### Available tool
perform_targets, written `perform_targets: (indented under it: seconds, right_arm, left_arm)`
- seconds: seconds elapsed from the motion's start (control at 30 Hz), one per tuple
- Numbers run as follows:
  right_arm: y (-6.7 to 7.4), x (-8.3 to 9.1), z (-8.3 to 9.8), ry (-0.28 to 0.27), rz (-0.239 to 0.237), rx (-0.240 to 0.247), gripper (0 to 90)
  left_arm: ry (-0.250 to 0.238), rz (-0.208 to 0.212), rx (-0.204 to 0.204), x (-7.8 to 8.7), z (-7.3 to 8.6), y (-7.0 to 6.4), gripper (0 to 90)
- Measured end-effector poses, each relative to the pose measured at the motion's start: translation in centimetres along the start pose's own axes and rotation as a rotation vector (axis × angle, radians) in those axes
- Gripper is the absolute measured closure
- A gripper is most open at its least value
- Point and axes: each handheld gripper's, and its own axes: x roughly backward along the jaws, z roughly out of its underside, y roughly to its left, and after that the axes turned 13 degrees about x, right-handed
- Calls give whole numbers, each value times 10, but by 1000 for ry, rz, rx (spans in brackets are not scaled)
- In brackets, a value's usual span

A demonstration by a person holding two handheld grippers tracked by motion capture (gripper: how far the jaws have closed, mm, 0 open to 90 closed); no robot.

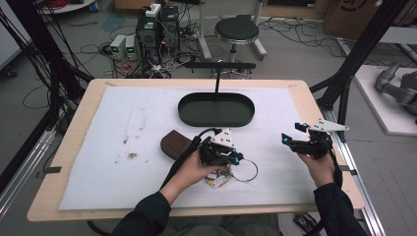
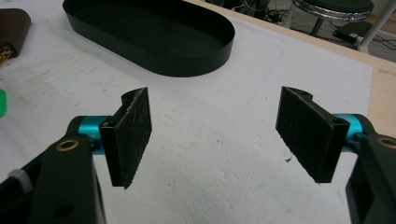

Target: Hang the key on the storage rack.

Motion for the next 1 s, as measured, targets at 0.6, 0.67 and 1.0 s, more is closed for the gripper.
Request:
perform_targets:
  seconds: [0.6,0.67,1.0]
  right_arm:
    - [0,0,0,0,-1,2,271]
    - [0,0,0,1,-1,-1,272]
    - [0,-1,0,-1,-2,3,271]
  left_arm:
    - [63,85,-4,-3,5,2,805]
    - [63,82,-7,-3,5,1,821]
    - [42,93,-10,2,5,2,863]
